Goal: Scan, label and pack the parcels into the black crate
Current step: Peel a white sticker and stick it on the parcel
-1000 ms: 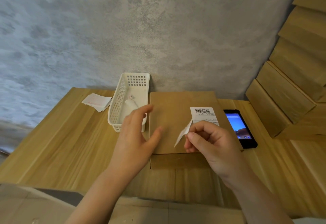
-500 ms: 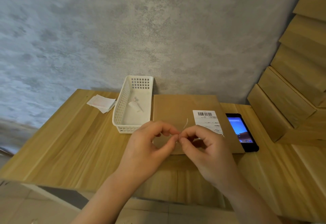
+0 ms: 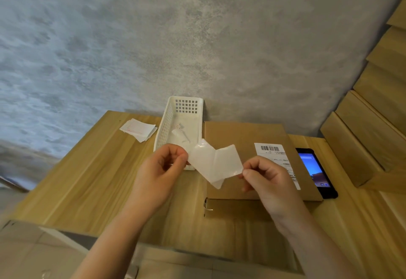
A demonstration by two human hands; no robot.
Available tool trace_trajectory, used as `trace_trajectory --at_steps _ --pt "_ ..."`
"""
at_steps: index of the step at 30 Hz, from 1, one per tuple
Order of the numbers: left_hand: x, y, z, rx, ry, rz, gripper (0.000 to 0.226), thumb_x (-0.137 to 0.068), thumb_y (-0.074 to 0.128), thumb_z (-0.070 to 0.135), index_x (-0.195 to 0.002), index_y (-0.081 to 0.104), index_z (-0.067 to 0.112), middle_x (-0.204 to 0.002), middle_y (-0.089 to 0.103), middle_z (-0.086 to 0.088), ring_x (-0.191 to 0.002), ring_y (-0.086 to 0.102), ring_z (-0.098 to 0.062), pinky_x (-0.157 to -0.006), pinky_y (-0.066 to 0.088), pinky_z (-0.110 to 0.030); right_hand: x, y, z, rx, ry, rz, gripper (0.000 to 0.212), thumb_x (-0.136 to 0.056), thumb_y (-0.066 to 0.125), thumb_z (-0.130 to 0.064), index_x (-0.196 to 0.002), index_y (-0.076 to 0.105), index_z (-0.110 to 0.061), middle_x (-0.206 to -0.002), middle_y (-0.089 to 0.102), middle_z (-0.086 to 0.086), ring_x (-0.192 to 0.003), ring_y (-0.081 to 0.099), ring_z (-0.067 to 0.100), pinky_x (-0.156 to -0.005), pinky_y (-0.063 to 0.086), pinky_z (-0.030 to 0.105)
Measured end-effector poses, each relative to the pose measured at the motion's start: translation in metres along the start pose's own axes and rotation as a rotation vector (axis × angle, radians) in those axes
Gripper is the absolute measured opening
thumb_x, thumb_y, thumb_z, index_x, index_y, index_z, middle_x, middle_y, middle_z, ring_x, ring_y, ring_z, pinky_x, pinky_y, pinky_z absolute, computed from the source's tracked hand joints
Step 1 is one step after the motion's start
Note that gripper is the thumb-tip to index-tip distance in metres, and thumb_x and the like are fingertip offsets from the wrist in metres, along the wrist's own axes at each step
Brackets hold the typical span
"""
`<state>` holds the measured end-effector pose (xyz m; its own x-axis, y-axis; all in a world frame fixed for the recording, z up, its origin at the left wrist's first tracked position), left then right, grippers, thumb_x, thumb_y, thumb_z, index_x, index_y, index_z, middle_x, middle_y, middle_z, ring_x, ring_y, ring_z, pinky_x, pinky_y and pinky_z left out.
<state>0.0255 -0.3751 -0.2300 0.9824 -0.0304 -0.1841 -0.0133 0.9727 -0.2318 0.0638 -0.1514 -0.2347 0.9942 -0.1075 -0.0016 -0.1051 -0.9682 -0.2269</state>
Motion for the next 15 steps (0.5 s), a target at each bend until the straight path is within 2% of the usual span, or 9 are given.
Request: trace_trajectory --at_steps 2,4,8,12,15 --pt "-0.007 -0.017 -0.009 0.026 -0.028 0.046 0.011 -0.095 0.058 0.017 -0.088 0.067 0.017 -0.082 0.07 0.002 -0.08 0.066 -0.012 -0.075 0.051 -0.029 -0.009 0.001 0.0 -0.011 0.034 0.028 0.015 -0.091 0.057 -0.012 -0.08 0.066 -0.014 -0.075 0.068 -0.002 -0.068 0.063 0.013 -0.073 0.055 0.027" --pt "-0.016 -0.035 -0.017 0.035 -0.054 0.099 0.014 -0.097 0.055 0.018 -0.088 0.065 0.017 -0.081 0.07 0.002 -0.079 0.065 -0.012 -0.074 0.05 -0.027 -0.019 0.003 0.0 -0.038 0.06 0.055 0.016 -0.091 0.055 -0.011 -0.079 0.066 -0.012 -0.074 0.068 -0.002 -0.067 0.063 0.014 -0.078 0.054 0.034" --pt "-0.033 -0.075 -0.032 -0.011 -0.062 0.188 0.015 -0.099 0.052 0.02 -0.09 0.064 0.016 -0.08 0.068 0.003 -0.078 0.064 -0.011 -0.073 0.048 -0.028 -0.038 0.013 0.001 -0.126 0.112 0.063 0.023 -0.094 0.052 -0.009 -0.075 0.063 -0.012 -0.074 0.068 -0.001 -0.069 0.06 0.018 -0.074 0.051 0.034" --pt "-0.046 -0.125 -0.052 -0.066 -0.079 0.313 0.015 -0.099 0.051 0.02 -0.089 0.062 0.021 -0.081 0.068 0.007 -0.077 0.063 -0.004 -0.075 0.049 -0.029 -0.057 0.025 -0.003 -0.1 0.101 0.07 0.029 -0.092 0.053 -0.009 -0.065 0.061 -0.017 -0.075 0.066 0.003 -0.074 0.059 0.021 -0.074 0.051 0.036" --pt "-0.053 -0.157 -0.06 -0.121 -0.086 0.38 0.016 -0.099 0.052 0.021 -0.086 0.059 0.026 -0.084 0.068 0.009 -0.077 0.063 0.0 -0.073 0.047 -0.028 -0.075 0.035 -0.012 -0.047 0.082 0.102 0.023 -0.093 0.054 -0.012 -0.071 0.062 -0.013 -0.08 0.067 0.011 -0.073 0.062 0.021 -0.077 0.054 0.038"
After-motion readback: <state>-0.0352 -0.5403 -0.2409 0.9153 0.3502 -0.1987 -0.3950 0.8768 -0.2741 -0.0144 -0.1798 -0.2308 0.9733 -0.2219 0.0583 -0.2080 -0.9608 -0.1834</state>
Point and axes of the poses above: each hand's wrist, its own x-axis away from the middle knuckle, its own y-axis out of the palm, z = x × y, the point moved 9 cm from there along -x, towards the middle knuckle
